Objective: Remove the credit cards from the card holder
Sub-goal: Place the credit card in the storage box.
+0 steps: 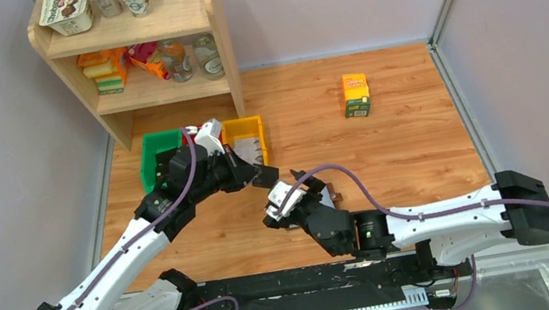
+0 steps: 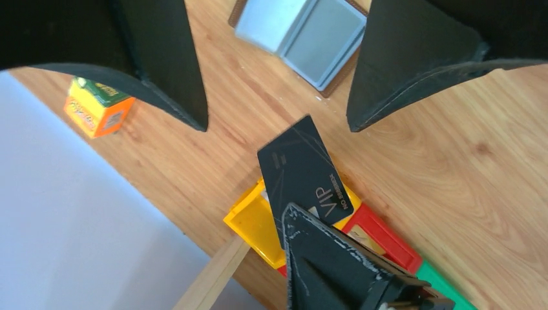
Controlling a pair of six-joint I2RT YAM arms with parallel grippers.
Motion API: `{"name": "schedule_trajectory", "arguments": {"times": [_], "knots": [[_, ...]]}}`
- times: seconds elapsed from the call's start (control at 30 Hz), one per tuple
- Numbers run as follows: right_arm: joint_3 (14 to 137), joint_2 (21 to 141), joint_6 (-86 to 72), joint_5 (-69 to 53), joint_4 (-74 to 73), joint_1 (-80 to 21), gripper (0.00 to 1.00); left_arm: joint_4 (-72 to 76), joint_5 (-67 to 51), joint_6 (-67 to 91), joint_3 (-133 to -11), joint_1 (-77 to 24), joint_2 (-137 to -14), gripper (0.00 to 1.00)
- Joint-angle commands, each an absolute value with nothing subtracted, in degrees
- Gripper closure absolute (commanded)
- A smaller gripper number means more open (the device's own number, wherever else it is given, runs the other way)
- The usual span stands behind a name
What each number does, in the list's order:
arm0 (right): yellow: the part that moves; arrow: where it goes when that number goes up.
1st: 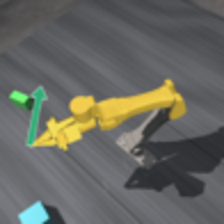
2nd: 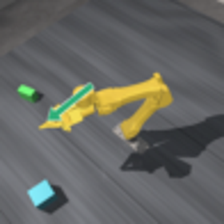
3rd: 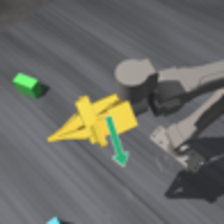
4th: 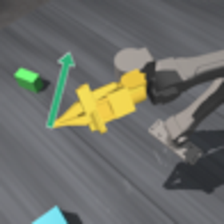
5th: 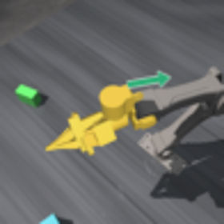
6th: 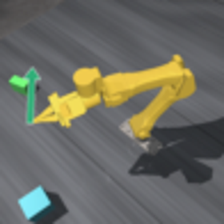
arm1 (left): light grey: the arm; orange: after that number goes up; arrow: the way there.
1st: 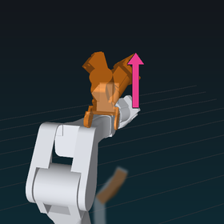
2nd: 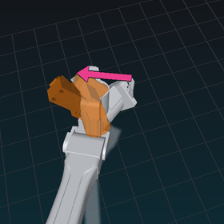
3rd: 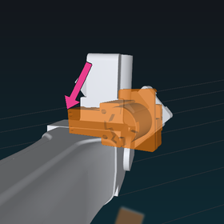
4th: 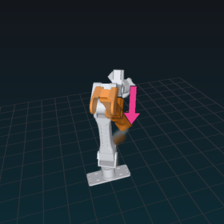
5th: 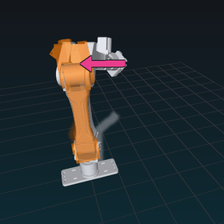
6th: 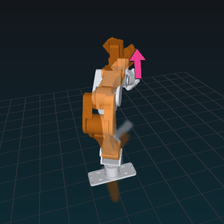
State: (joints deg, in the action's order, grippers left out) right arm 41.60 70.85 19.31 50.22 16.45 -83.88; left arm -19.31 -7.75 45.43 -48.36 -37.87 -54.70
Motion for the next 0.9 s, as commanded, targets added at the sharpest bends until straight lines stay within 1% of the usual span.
{"name": "schedule_trajectory", "arguments": {"times": [0.0, 0.07, 0.2, 0.33, 0.4, 0.43, 0.57, 0.67, 0.8, 0.87], "knots": [[40.87, 65.75, 10.21, 45.97, 12.14, -82.44, 0.13, -16.52, -4.58, 35.08, -47.81, -35.95, -52.74, 1.0], [39.99, 63.56, 6.79, 45.18, 9.86, -81.22, 0.07, -16.87, -4.74, 31.56, -47.38, -34.02, -52.21, 1.0], [38.15, 58.11, -2.08, 39.3, 4.05, -76.65, 0.0, -17.66, -5.88, 24.18, -46.58, -28.14, -51.07, 1.0], [34.29, 52.48, -10.0, 32.01, 2.73, -70.59, 0.0, -18.98, -8.87, 18.73, -46.84, -19.17, -52.03, 1.0], [32.62, 50.46, -12.29, 28.76, 2.55, -67.6, 0.0, -19.86, -10.54, 16.97, -47.28, -12.08, -53.17, 1.0], [31.82, 49.67, -12.83, 27.7, 2.46, -66.37, 0.0, -20.12, -11.59, 16.61, -47.55, -10.39, -53.43, 1.0], [30.59, 48.95, -13.88, 25.93, 2.11, -63.73, 0.0, -20.3, -12.04, 14.15, -48.69, -0.37, -55.63, 1.0], [30.41, 49.74, -13.54, 25.93, 1.85, -63.54, 0.0, -20.74, -12.04, 12.75, -50.97, 7.18, -60.1, 1.0], [29.97, 50.36, -13.36, 25.4, 2.37, -63.46, 0.0, -20.04, -11.34, 12.83, -55.01, 12.29, -67.22, 1.0], [29.71, 50.1, -13.18, 25.4, 2.64, -63.37, 0.0, -19.25, -9.85, 12.22, -57.21, 12.83, -71.0, 1.0]]}}
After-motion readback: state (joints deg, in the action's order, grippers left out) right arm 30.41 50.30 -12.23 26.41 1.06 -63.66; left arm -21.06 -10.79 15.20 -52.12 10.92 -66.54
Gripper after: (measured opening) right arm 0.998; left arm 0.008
